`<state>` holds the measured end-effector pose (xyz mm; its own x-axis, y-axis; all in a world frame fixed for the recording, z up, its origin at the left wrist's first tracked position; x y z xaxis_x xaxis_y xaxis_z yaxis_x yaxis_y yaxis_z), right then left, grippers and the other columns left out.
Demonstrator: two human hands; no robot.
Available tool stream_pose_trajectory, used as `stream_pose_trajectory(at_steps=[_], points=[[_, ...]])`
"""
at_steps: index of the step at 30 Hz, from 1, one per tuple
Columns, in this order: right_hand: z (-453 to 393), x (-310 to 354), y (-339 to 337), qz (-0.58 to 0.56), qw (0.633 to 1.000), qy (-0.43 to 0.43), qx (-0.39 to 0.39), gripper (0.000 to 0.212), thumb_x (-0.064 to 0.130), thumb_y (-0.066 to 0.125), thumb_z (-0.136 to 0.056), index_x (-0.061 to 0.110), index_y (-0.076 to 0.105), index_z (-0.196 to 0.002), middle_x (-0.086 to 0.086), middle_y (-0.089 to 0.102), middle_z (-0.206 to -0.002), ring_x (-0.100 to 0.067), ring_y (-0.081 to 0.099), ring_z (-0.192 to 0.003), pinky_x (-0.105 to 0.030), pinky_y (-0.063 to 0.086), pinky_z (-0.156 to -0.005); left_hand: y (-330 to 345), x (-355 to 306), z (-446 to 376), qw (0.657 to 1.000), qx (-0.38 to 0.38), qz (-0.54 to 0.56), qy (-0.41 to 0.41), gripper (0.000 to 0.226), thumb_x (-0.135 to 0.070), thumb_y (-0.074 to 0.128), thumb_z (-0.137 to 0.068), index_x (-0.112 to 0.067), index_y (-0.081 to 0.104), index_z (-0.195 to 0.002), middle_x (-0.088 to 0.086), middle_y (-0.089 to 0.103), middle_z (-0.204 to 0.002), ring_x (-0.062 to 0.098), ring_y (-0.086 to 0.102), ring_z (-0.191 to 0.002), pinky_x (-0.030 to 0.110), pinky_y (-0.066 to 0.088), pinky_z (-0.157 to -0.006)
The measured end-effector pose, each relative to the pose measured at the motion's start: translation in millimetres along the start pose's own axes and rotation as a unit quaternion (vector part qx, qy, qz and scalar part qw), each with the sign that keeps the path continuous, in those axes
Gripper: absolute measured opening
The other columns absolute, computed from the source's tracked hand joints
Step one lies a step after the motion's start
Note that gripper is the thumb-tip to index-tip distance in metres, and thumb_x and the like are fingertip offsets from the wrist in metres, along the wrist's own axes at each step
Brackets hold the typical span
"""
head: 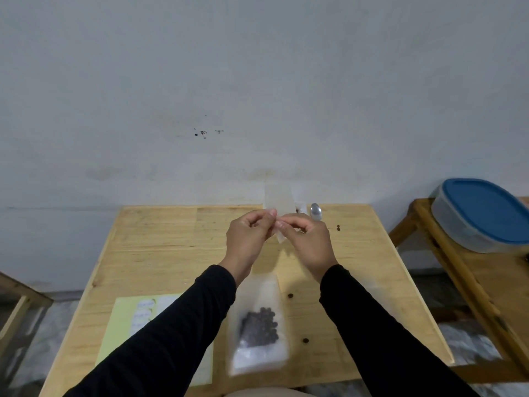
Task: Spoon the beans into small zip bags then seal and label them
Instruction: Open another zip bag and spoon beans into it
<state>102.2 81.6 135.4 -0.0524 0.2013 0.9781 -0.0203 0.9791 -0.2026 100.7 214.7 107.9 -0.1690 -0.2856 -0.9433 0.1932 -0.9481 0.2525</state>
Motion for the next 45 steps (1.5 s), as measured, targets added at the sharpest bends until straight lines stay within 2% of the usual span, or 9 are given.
stream_pose_trajectory(at_steps=[11, 14, 20, 23, 28, 33, 38, 41, 45], points=[[-13, 11, -27, 0.104, 0.993, -0.051, -0.029, 0.016, 0.003, 0.059, -0.087, 0.017, 0.065, -0.083, 0.012, 0.065, -0.081, 0.004, 0.059, -0.071, 0.001, 0.039, -0.075, 26, -8, -3, 0.993, -0.049, -0.101, 0.031, 0.009, -0.015, 0.069, -0.084, -0.014, 0.073, -0.092, 0.002, 0.072, -0.074, 0.008, 0.067, -0.066, 0.015, 0.05, -0.06], [-17, 6, -35, 0.081, 0.996, -0.022, -0.015, 0.016, 0.007, 0.063, -0.086, 0.021, 0.07, -0.084, 0.012, 0.069, -0.086, 0.006, 0.063, -0.075, -0.012, 0.046, -0.084, 32, -9, -2, 0.992, -0.047, -0.114, 0.036, 0.01, -0.016, 0.068, -0.086, -0.013, 0.072, -0.094, 0.003, 0.072, -0.076, 0.006, 0.066, -0.065, 0.011, 0.047, -0.057], [-32, -10, -46, 0.052, 0.998, 0.015, -0.015, 0.005, 0.019, 0.075, -0.077, 0.024, 0.073, -0.079, -0.013, 0.065, -0.104, -0.009, 0.068, -0.075, -0.021, 0.054, -0.069, 40, -10, -4, 0.987, -0.042, -0.146, 0.049, 0.008, -0.015, 0.068, -0.085, -0.014, 0.073, -0.091, -0.001, 0.071, -0.07, 0.005, 0.066, -0.064, 0.019, 0.053, -0.065], [-37, -14, -48, 0.075, 0.997, 0.022, -0.02, 0.011, 0.011, 0.071, -0.079, 0.021, 0.067, -0.076, -0.019, 0.064, -0.09, -0.016, 0.066, -0.069, -0.023, 0.053, -0.066, 41, -11, -4, 0.979, -0.058, -0.185, 0.066, 0.009, -0.015, 0.068, -0.084, -0.022, 0.072, -0.08, -0.004, 0.068, -0.064, 0.007, 0.067, -0.065, 0.023, 0.055, -0.072], [-44, -20, -57, 0.07, 0.996, 0.029, -0.044, 0.023, 0.0, 0.058, -0.085, 0.018, 0.067, -0.074, -0.01, 0.062, -0.081, -0.016, 0.063, -0.065, -0.016, 0.054, -0.059, 30, -14, -6, 0.962, -0.119, -0.231, 0.085, 0.007, -0.019, 0.066, -0.081, -0.02, 0.072, -0.076, -0.001, 0.066, -0.061, 0.015, 0.065, -0.063, 0.021, 0.054, -0.064], [-47, -18, -39, 0.122, 0.992, 0.007, 0.016, 0.043, 0.005, 0.05, -0.089, 0.042, 0.071, -0.086, -0.005, 0.055, -0.091, -0.012, 0.061, -0.082, -0.023, 0.055, -0.074, 26, -14, -10, 0.961, -0.104, -0.238, 0.098, 0.003, -0.021, 0.068, -0.084, -0.021, 0.071, -0.086, -0.006, 0.071, -0.075, 0.002, 0.065, -0.071, 0.008, 0.048, -0.065], [-45, -12, -29, 0.14, 0.986, 0.0, 0.085, 0.037, 0.002, 0.049, -0.09, 0.027, 0.07, -0.109, 0.003, 0.048, -0.083, 0.012, 0.049, -0.075, -0.003, 0.043, -0.071, 28, -10, -21, 0.938, 0.084, -0.306, 0.141, 0.086, -0.029, 0.086, -0.065, -0.03, 0.041, -0.139, -0.019, 0.047, -0.137, -0.008, 0.041, -0.127, 0.014, 0.035, -0.104], [-44, -20, -20, 0.118, 0.984, 0.03, 0.128, 0.036, 0.005, 0.051, -0.091, 0.032, 0.069, -0.108, -0.003, 0.054, -0.092, -0.015, 0.059, -0.091, -0.023, 0.049, -0.088, 29, -2, -28, 0.893, 0.137, -0.398, 0.16, 0.126, -0.041, 0.091, -0.049, -0.034, 0.013, -0.149, -0.02, 0.021, -0.152, -0.007, 0.019, -0.137, 0.01, 0.018, -0.107], [-47, -25, -14, 0.11, 0.98, 0.038, 0.163, 0.036, 0.007, 0.051, -0.092, 0.035, 0.068, -0.108, -0.011, 0.058, -0.096, -0.029, 0.06, -0.094, -0.031, 0.05, -0.089, 30, 4, -34, 0.871, 0.144, -0.424, 0.201, 0.127, -0.039, 0.09, -0.051, -0.028, 0.011, -0.149, -0.013, 0.027, -0.147, -0.003, 0.025, -0.134, -0.001, 0.017, -0.1]])
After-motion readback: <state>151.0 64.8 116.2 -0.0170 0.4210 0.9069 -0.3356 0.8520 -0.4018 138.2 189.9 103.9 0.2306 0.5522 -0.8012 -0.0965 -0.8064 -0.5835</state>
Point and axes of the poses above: each hand's wrist, its own z-axis away from the middle knuckle, its own y-axis out of the palm, x = y × z, the point moved 7 cm from there along -z, towards the middle knuckle
